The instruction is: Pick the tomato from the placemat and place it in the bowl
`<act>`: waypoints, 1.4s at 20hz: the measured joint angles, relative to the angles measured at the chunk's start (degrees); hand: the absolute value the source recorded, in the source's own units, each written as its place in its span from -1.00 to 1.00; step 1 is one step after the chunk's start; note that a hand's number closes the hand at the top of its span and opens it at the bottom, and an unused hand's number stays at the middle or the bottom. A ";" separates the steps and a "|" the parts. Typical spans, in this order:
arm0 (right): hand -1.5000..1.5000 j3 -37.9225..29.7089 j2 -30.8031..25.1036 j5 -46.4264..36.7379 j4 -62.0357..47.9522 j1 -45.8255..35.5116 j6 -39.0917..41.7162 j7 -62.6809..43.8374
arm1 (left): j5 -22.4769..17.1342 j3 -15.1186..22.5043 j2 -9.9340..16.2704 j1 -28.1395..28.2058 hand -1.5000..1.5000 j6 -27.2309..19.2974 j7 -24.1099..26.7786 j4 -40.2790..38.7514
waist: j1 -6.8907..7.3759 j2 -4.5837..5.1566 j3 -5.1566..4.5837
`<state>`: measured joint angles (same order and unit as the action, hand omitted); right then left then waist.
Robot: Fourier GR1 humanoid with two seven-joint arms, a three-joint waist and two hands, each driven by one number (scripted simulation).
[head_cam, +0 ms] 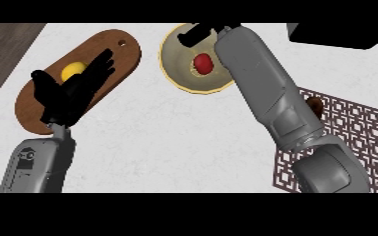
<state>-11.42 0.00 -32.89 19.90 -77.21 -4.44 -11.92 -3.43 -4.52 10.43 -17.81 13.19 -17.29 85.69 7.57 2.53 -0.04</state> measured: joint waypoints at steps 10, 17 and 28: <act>-1.00 -3.05 -0.01 3.47 -3.87 -1.99 -10.49 9.00 | -0.38 -0.43 0.36 -1.09 0.00 0.59 0.52 -1.10 | 0.13 0.29 -0.03; -1.00 -5.40 -3.23 3.98 -5.02 -1.40 -17.52 13.32 | -0.26 -1.13 0.60 -0.23 0.00 0.04 0.43 -1.07 | -1.63 -0.15 0.00; -1.00 -6.53 -12.45 6.48 -1.30 3.37 -6.31 26.17 | -0.94 -3.71 1.70 3.63 0.00 -0.68 0.08 0.21 | -6.22 -2.13 0.05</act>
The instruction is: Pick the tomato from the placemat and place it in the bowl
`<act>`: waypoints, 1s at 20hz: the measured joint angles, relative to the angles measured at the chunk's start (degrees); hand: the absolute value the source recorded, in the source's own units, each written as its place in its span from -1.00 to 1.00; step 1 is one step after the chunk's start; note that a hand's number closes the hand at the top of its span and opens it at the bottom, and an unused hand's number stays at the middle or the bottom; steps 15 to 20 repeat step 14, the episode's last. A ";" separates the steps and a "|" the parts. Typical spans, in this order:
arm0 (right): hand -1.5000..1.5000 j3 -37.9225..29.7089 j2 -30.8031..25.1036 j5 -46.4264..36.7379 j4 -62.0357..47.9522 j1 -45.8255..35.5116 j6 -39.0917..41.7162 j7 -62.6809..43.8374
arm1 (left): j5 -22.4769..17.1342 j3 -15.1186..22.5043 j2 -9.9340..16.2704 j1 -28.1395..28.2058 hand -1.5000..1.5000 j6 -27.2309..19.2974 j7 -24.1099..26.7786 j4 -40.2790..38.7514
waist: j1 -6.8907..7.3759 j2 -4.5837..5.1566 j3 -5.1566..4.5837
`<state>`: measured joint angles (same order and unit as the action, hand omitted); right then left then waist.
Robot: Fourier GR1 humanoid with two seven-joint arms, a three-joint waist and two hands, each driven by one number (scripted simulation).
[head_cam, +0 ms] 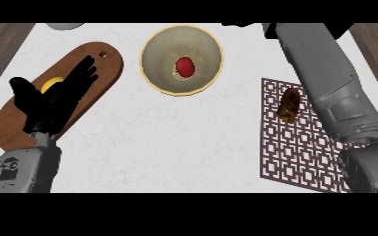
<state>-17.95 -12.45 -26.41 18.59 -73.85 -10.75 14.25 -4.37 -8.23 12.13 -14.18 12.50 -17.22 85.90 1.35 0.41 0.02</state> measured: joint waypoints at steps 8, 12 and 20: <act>-1.00 -0.57 -2.52 6.79 11.98 9.04 17.19 7.19 | -0.34 -1.80 0.96 2.89 0.00 0.04 0.76 0.10 | -3.12 -1.35 0.00; 1.00 -1.75 -2.68 12.03 18.50 15.53 26.66 8.53 | -0.30 -2.23 0.96 4.59 0.00 -0.34 0.52 0.77 | -4.73 -1.97 -0.02; 1.00 -2.09 -3.12 14.30 22.67 19.66 30.66 8.84 | -0.76 -2.77 1.48 5.54 0.00 -0.01 0.31 1.85 | -4.95 -2.07 -0.03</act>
